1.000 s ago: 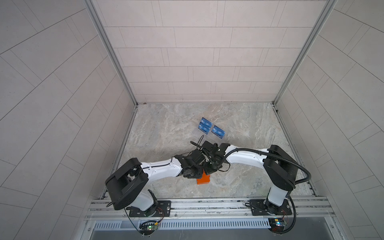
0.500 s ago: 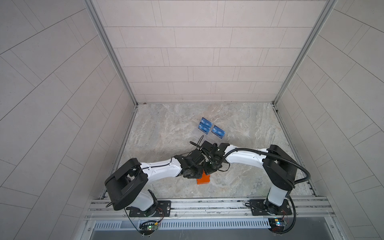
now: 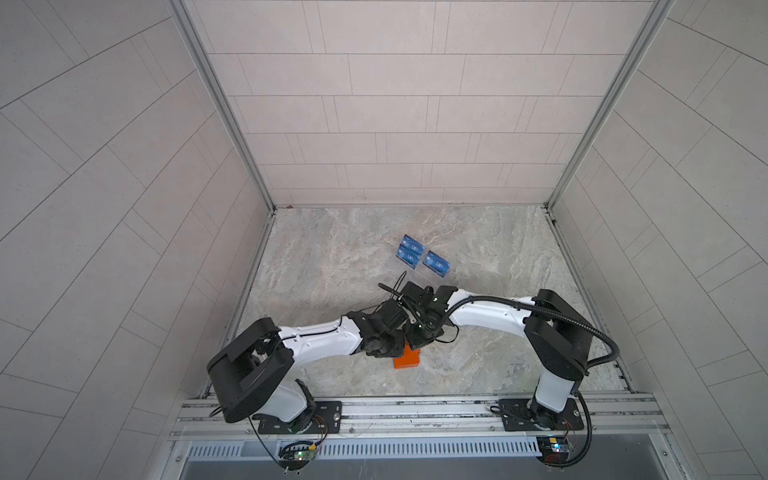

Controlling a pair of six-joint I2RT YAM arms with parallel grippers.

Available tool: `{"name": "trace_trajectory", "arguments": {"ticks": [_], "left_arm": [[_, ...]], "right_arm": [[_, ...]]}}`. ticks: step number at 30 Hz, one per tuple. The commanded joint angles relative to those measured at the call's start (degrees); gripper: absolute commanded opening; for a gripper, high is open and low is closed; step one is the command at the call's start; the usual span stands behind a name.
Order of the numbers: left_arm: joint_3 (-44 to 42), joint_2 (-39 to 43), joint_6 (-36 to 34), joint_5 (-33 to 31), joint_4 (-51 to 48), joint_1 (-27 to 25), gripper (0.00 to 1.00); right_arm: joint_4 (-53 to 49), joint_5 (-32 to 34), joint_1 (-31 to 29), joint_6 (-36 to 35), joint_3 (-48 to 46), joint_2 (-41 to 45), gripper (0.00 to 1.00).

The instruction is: Put the credit cards into the card holder

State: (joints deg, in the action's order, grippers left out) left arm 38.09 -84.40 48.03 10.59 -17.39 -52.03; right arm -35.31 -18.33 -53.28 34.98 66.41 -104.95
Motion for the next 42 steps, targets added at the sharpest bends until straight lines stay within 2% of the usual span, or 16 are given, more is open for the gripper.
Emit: {"name": "trace_trajectory", "arguments": {"ticks": [1, 11, 23, 32, 36, 40, 42], "left_arm": [[-1.81, -4.51, -0.92, -0.75, -3.31, -1.35, 0.35], [-5.07, -3.07, 0.88, 1.35, 1.53, -1.32, 0.30], [-8.03, -2.22, 2.28, 3.06, 7.53, -1.24, 0.28], [-9.26, 1.06, 3.02, 2.58, 8.89, -0.69, 0.33], [-9.32, 3.71, 2.09, 2.13, 8.60, 1.23, 0.37], [-9.28, 6.95, 1.16, 1.75, 9.04, 3.78, 0.43], [-8.82, 7.78, 0.73, 1.99, 8.71, 4.54, 0.43]], "right_arm": [[-3.28, 3.67, -7.63, 2.73, -4.79, -8.02, 0.00], [1.72, -2.07, -7.72, 3.51, -6.33, -8.38, 0.00], [-0.57, 1.25, -7.63, 3.86, -7.32, -9.09, 0.00], [3.17, -5.73, -5.41, 4.31, -5.32, -4.90, 0.00], [3.06, -6.57, -4.12, 4.82, -3.02, -1.21, 0.00], [4.63, -6.19, -4.03, 6.84, -2.63, 2.06, 0.16], [4.06, -4.66, -3.95, 6.64, -2.20, 3.33, 0.19]]}}
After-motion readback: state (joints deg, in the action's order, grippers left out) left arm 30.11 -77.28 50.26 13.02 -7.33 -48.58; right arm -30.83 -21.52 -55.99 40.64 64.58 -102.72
